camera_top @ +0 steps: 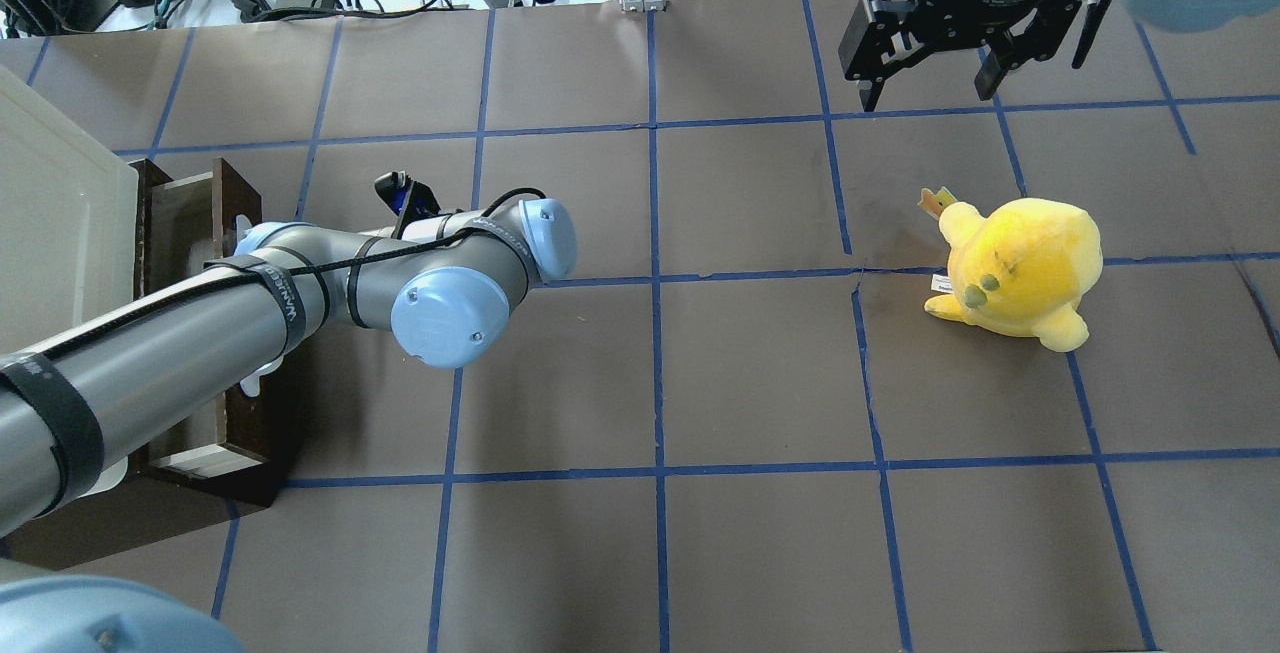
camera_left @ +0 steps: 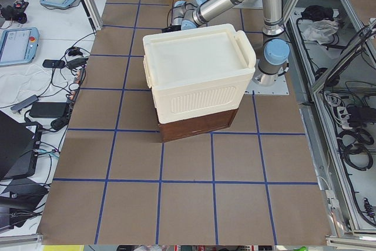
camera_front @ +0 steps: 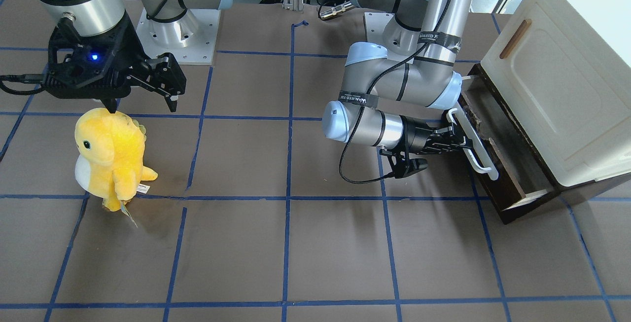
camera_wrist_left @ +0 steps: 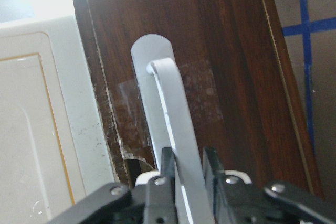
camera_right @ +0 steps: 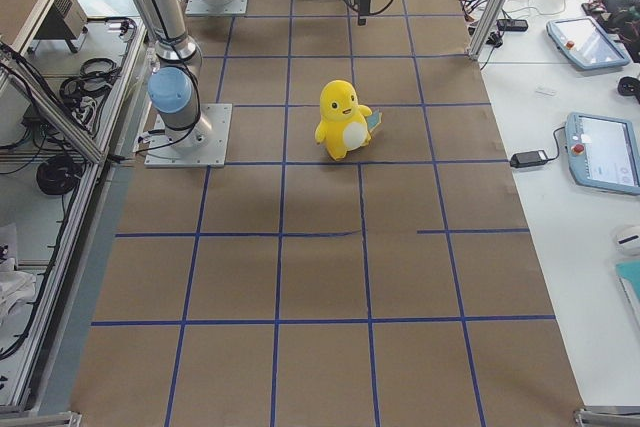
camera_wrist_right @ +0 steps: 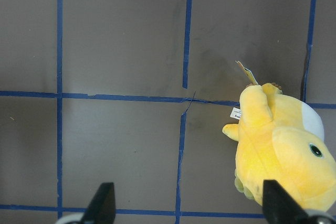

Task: Pull drawer sideways
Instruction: 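Pull the handle sideways with the left gripper, sliding the wooden panel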

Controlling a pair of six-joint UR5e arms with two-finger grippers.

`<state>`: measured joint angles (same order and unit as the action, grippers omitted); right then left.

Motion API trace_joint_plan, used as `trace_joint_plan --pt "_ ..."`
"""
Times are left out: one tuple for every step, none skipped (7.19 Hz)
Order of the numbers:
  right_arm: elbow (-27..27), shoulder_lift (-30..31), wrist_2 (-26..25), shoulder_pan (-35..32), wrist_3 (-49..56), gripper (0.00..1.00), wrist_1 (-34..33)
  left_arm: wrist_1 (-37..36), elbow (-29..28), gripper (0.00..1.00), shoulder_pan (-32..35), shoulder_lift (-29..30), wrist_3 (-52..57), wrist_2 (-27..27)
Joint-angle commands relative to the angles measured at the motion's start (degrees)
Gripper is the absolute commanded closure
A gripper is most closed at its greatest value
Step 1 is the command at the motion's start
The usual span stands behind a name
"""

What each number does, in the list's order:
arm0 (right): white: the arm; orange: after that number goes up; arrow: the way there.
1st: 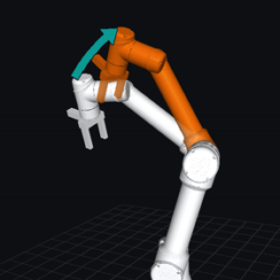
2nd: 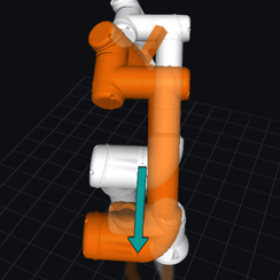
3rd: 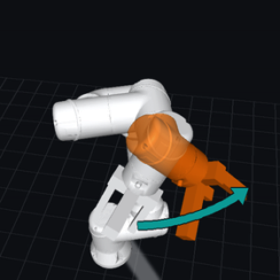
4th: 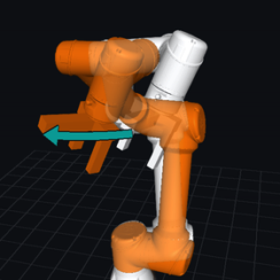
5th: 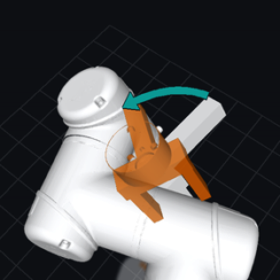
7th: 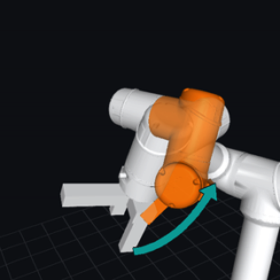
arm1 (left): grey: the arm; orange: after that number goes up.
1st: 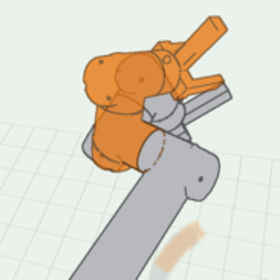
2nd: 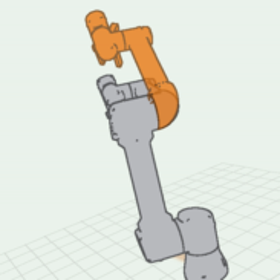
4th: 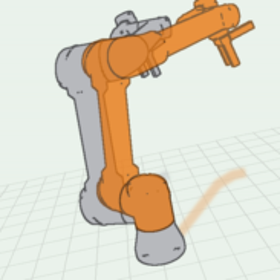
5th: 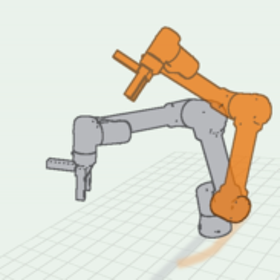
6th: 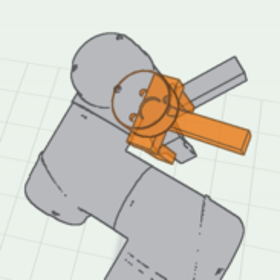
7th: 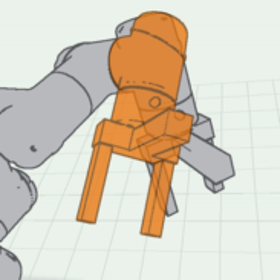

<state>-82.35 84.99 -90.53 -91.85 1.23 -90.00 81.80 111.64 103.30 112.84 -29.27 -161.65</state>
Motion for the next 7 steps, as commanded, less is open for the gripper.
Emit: trace_joint_plan --pt "0.00 0.00 0.00 0.00 0.00 0.00 0.00 0.03 -0.19 0.86 2.51 -0.42 0.09 0.11" --pt "0.00 0.00 0.00 0.00 0.00 0.00 0.00 0.03 -0.89 0.86 2.96 -0.25 0.09 1.24" --pt "0.00 0.00 0.00 0.00 0.00 0.00 0.00 0.29 -1.42 0.86 3.13 -0.16 0.09 1.34" --pt "0.00 0.00 0.00 0.00 0.00 0.00 0.00 0.29 -1.43 0.86 3.31 0.01 0.00 1.42" --pt "0.00 0.00 0.00 0.00 0.00 0.00 0.00 0.29 -1.43 0.86 3.57 0.02 0.09 1.43" --pt "0.00 0.00 0.00 0.00 0.00 0.00 0.00 0.29 -1.51 0.86 3.66 0.02 0.09 1.51" --pt "0.00 0.00 0.00 0.00 0.00 0.00 0.00 0.38 -1.95 0.86 3.66 0.02 0.18 2.21"
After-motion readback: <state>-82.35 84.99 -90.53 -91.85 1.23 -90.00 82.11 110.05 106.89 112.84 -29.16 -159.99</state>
